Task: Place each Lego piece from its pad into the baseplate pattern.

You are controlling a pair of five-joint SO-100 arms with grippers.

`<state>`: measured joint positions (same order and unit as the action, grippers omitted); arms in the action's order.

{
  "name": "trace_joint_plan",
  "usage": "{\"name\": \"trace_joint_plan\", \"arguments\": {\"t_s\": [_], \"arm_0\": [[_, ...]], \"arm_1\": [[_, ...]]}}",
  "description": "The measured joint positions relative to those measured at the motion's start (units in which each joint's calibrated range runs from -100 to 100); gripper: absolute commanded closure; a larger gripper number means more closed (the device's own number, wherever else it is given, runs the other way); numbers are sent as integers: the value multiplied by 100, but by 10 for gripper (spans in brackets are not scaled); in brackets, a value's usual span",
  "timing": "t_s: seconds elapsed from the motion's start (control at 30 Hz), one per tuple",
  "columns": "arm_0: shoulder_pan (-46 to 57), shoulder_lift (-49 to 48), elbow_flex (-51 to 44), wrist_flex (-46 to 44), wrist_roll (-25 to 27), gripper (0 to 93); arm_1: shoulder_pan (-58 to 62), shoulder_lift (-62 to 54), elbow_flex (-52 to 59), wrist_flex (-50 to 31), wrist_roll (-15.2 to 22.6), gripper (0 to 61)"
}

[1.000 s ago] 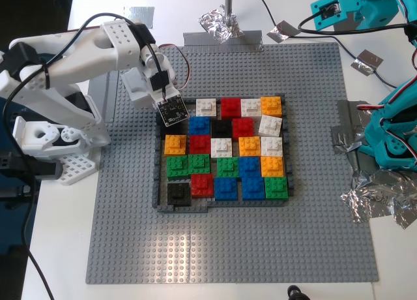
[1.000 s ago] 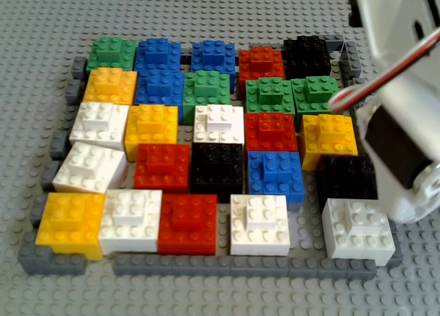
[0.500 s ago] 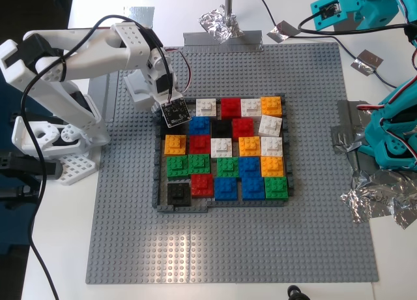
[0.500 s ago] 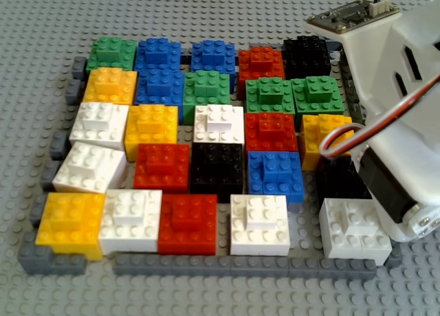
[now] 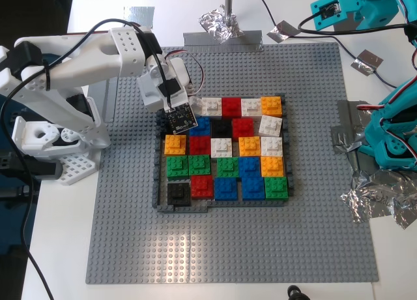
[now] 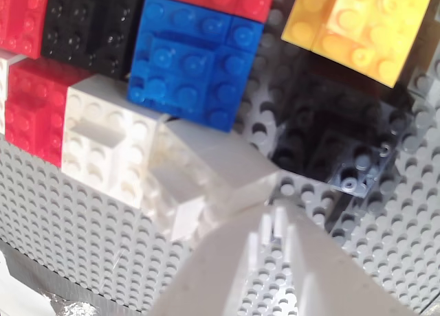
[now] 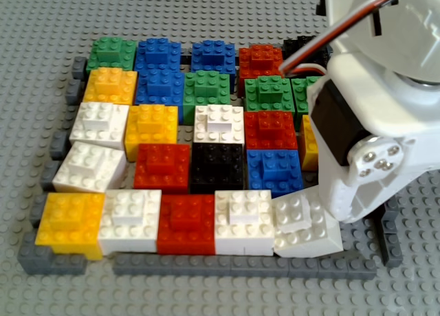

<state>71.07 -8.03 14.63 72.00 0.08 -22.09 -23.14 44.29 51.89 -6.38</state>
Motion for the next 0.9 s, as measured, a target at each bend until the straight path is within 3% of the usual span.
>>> {"name": "trace_joint_plan", "arguments": {"t_s": [0.43, 0.57, 0.9], "arm_0": [[0, 0, 0, 0, 0, 846], [0, 0, 0, 0, 0, 846], [37, 0, 0, 0, 0, 846]], "arm_1": [[-182, -155, -10, 48, 235, 612], [-382, -121, 39, 410, 464, 612], [-455, -190, -10, 1191, 606, 612]]}}
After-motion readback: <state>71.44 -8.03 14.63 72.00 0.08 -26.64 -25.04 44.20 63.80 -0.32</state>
